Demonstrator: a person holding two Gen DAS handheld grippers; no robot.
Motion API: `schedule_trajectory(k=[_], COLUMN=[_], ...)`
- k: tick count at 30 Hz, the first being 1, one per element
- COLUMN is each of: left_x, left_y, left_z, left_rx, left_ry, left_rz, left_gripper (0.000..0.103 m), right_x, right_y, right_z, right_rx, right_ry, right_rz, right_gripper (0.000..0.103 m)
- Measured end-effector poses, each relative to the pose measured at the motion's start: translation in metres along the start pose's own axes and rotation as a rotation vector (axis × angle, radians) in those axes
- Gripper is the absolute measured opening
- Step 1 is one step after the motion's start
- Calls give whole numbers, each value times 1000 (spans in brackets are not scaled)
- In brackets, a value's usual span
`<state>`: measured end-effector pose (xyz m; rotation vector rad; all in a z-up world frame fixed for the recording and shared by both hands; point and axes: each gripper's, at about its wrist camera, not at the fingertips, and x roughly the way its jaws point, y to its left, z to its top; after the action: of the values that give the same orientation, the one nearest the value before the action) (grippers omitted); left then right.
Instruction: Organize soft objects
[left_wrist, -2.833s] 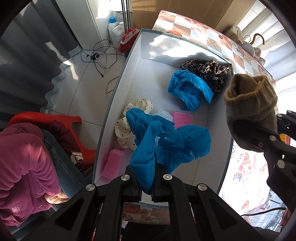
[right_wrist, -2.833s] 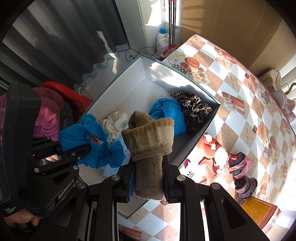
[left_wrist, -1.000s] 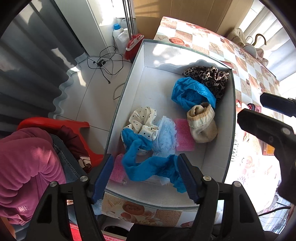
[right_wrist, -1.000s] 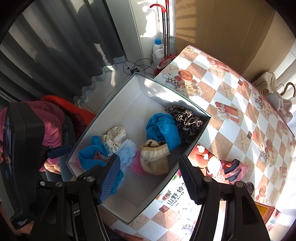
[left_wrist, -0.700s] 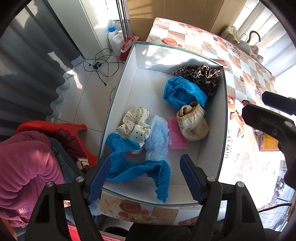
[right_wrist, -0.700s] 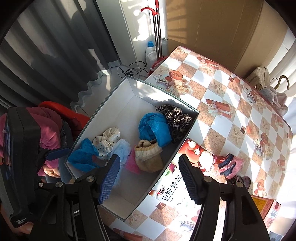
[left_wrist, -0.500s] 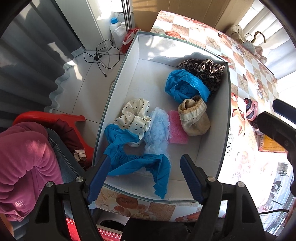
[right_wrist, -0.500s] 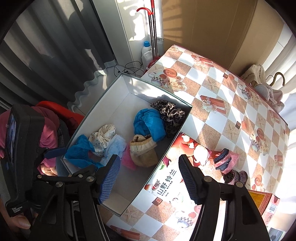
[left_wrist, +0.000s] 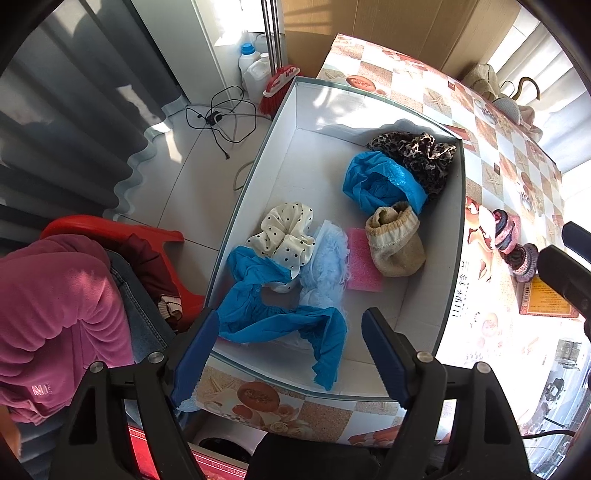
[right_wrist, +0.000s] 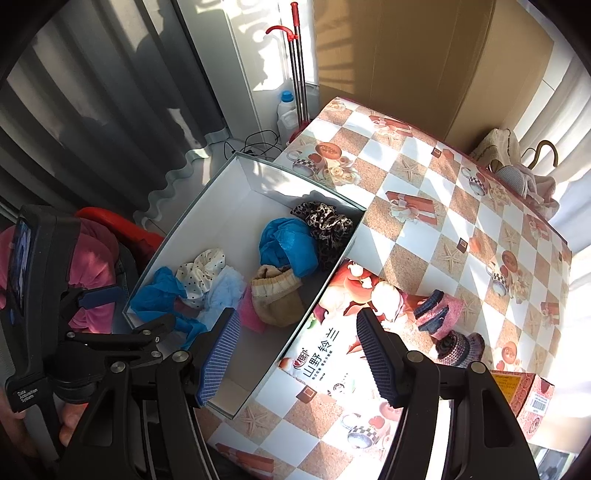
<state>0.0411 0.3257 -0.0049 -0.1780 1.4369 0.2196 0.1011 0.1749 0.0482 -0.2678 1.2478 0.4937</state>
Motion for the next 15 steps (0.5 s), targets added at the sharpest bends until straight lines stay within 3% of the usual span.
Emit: schedule_trajectory(k=[6,10,15], left_x=[-5,-12,-8], left_y=[3,-3,-1], left_z=[-6,-10,-13], left_rx=[-16,6,-1], left_ry=[-14,-36,23], left_rz=[11,73,104], left_gripper=[82,83,83], right_x=[-3,-4,-6], right_y=[0,1,3], right_z=[-2,-2,-3], right_rx=[-3,-7,-11], right_ry=[-5,-5,-7], right_rz=[1,2,2], right_gripper=[67,67,67])
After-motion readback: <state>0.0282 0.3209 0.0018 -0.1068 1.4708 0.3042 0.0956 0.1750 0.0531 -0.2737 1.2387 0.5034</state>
